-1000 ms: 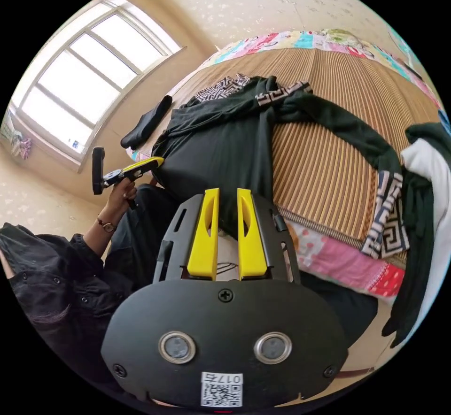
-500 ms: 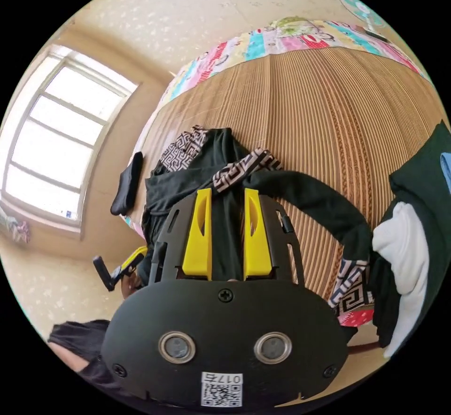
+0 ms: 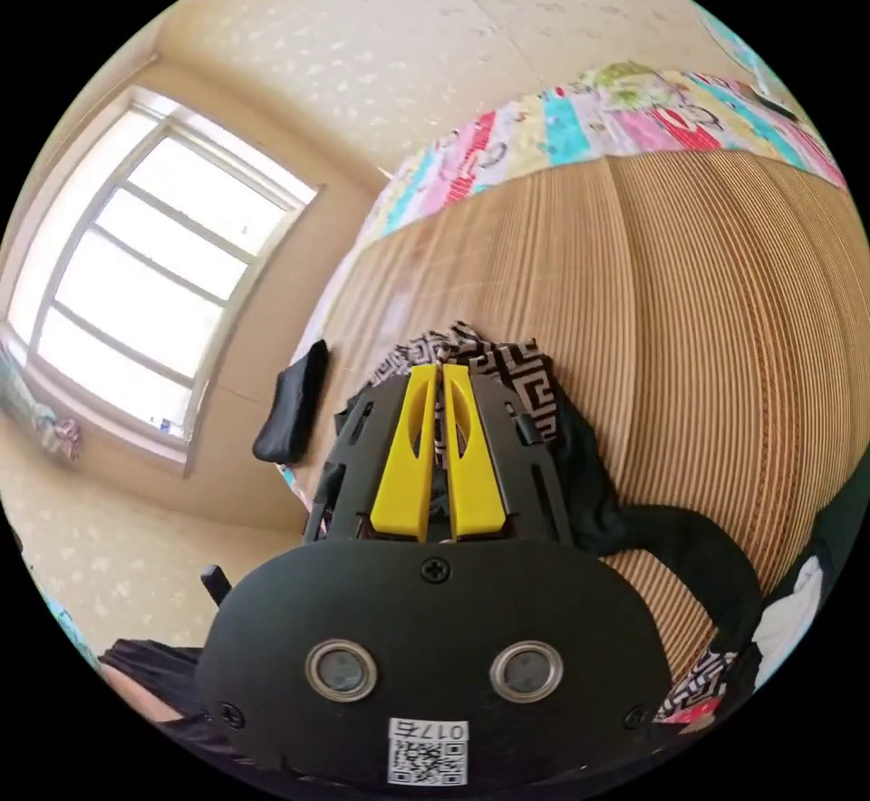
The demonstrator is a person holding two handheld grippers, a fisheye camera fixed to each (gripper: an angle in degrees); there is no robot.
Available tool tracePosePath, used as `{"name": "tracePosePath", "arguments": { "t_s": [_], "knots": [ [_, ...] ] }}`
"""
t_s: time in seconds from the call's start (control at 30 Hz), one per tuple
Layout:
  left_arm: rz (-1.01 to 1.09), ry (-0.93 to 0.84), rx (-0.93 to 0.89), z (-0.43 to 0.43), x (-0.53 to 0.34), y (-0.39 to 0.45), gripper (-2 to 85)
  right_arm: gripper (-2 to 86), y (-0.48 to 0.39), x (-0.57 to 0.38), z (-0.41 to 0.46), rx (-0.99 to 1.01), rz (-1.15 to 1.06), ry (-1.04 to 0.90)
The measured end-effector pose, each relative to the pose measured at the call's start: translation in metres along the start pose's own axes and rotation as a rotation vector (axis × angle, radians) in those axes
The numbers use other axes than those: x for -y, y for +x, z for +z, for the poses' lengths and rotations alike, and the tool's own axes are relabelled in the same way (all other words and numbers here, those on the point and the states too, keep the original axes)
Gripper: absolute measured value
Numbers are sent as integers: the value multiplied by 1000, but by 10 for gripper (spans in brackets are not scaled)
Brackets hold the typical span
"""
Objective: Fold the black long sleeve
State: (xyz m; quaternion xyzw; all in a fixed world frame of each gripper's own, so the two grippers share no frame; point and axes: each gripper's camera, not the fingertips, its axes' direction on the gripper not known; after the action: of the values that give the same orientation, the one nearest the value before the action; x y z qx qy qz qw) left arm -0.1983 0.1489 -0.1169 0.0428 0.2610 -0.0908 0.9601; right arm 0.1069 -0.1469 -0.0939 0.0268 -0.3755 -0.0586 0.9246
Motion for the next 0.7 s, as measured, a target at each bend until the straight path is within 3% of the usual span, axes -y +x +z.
{"name": "tracePosePath", "arguments": {
  "t_s": [0.17, 0.43, 0.7],
  "knots": [
    [0, -7, -22, 0, 0, -6, 65, 14, -29, 8, -41, 166, -31, 193],
    [-10, -14, -45, 2, 4, -16, 65, 14, 166, -76, -4, -270, 509, -44],
    [153, 62, 141, 23, 133, -17, 75, 18, 169, -103, -13, -232, 447, -38]
  ]
}}
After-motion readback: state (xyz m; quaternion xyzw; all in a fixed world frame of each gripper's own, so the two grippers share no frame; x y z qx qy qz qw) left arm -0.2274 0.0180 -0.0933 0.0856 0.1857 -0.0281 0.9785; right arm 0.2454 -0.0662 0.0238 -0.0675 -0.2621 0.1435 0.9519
